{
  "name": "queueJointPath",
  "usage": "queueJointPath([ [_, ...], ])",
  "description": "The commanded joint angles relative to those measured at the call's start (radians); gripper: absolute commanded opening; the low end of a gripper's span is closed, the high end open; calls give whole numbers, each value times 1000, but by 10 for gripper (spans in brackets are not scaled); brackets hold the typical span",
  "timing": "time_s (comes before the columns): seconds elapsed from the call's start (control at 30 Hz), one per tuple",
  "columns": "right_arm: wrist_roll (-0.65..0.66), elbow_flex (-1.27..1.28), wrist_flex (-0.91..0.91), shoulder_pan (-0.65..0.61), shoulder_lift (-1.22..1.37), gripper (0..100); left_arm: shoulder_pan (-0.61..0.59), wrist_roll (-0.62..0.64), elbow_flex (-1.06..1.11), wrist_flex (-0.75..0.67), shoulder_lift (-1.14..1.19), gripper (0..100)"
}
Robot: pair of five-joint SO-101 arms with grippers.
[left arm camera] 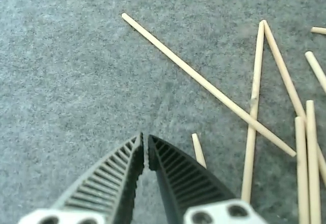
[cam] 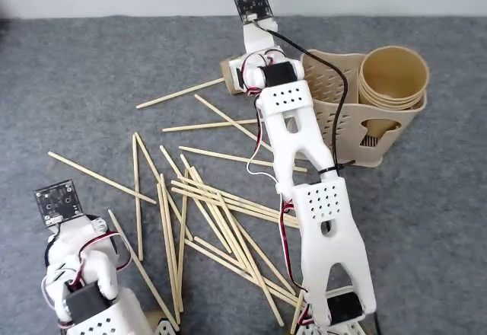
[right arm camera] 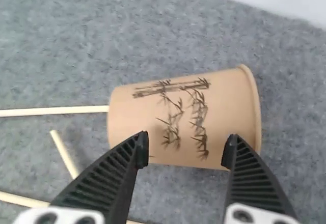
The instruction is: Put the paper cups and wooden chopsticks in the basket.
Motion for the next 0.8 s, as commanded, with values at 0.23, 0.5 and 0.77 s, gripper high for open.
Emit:
queueJointPath([
  [0.23, 5, -61, 116, -62, -10, 245, -8, -8, -8, -25, -15, 15],
  [0.5, 9, -57, 133, -162, -8, 245, -9, -6, -8, -25, -15, 15],
  [0.77, 92, -63, 101, -101, -10, 246, -11, -6, -8, -25, -15, 15],
])
